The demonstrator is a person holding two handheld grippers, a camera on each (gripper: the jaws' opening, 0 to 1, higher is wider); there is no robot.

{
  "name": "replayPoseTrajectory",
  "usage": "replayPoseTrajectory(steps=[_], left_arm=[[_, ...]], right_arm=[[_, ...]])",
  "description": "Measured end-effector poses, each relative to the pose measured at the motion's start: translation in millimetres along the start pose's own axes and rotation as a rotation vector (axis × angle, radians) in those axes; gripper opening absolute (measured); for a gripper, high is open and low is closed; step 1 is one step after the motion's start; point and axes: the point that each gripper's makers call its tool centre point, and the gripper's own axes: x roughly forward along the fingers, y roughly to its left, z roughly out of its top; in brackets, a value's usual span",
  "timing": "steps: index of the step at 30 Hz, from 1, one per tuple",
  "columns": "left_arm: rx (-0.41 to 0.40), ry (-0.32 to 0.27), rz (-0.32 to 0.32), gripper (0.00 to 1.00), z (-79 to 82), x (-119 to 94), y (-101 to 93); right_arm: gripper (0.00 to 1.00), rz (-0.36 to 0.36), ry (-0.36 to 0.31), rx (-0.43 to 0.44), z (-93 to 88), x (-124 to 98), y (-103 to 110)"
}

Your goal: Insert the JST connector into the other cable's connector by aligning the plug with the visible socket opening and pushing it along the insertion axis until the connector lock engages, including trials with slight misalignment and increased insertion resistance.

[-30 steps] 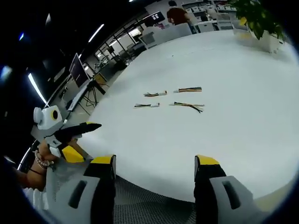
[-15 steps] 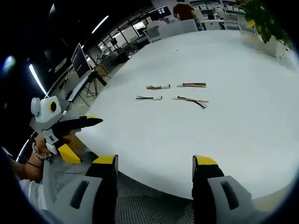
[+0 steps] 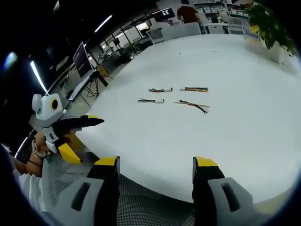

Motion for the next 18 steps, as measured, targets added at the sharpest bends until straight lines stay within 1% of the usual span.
replayPoseTrajectory(steps=[2,5,7,8,9,10,11,12,13,15,16,18], left_arm=[[-0.006,0.016,-0.007,0.93,-2.3,0.9,0.4],[-0.018,0.028,-0.021,0.93,-2.9,1.2,-0.9],[-0.023,0.007,-0.027,0.93,2.2,0.5,-0.6],[-0.038,0.000,-0.033,0.93,3.5,0.3,0.2],[-0.082,-0.010,-0.054,0.92,5.3,0.3,-2.0],[-0.158,-0.028,-0.095,0.89,8.0,-1.7,-4.4],[-0.196,-0.046,-0.112,0.86,11.2,-3.2,-3.7],[-0.238,-0.085,-0.127,0.85,18.1,-5.5,-1.9],[-0.248,-0.104,-0.125,0.85,22.1,-7.0,0.3],[-0.234,-0.091,-0.114,0.85,25.1,-9.4,3.3],[-0.206,-0.081,-0.101,0.85,27.2,-10.2,5.8],[-0.155,-0.057,-0.073,0.86,30.1,-10.6,11.9]], right_arm=[[0.60,0.002,-0.001,0.007,2.7,1.3,-1.4],[0.60,0.016,0.021,0.006,0.5,3.2,0.9],[0.60,0.029,0.010,0.002,3.0,3.2,3.0],[0.60,0.029,0.002,0.018,4.7,1.4,2.9],[0.58,0.023,-0.008,0.022,6.1,-0.2,1.4],[0.57,0.018,-0.023,0.025,8.6,-2.0,-0.1],[0.57,0.016,-0.039,0.036,11.3,-3.6,-1.1],[0.57,0.022,-0.077,0.066,18.1,-5.2,-0.7],[0.57,0.029,-0.095,0.088,21.4,-6.6,-0.9],[0.57,0.044,-0.122,0.126,29.6,-10.4,-2.8],[0.57,0.053,-0.127,0.127,33.0,-11.7,-3.2],[0.57,0.070,-0.146,0.139,45.5,-15.0,-5.0]])
